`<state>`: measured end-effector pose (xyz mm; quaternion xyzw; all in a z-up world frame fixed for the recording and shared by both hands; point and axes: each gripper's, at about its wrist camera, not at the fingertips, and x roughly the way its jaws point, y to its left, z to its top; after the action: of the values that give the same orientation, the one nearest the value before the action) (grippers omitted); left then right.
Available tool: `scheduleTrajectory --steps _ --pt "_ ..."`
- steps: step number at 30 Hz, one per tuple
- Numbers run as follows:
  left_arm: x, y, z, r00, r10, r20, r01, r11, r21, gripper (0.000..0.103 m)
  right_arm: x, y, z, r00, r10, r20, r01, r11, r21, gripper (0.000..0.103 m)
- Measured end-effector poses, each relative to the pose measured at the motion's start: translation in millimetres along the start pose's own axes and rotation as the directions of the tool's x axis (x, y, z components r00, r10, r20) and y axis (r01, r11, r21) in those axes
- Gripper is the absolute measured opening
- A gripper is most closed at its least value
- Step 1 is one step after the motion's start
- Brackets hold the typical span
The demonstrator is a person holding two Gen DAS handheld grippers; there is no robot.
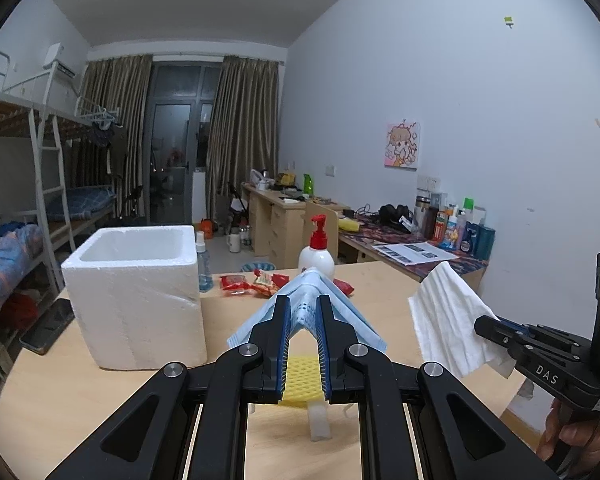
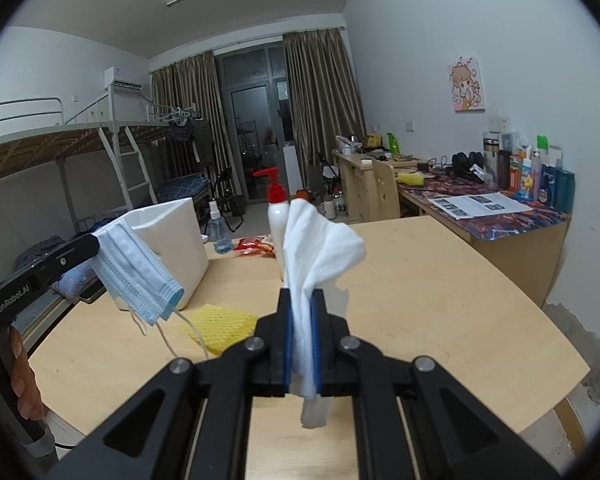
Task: Organize soft objects
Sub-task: 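Lift the blue mask and white tissue and carry both toward the white foam box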
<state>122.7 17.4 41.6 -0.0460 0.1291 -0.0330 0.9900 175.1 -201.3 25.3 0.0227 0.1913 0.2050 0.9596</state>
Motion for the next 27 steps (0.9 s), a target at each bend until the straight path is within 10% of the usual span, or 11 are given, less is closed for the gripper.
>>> scheduleTrajectory --steps 27 --pt "-41 39 2 0.978 0.209 0.028 -0.208 0.978 -0.033 0.013 18 53 10 0.983 0.181 0.007 -0.18 0.979 -0.092 0.011"
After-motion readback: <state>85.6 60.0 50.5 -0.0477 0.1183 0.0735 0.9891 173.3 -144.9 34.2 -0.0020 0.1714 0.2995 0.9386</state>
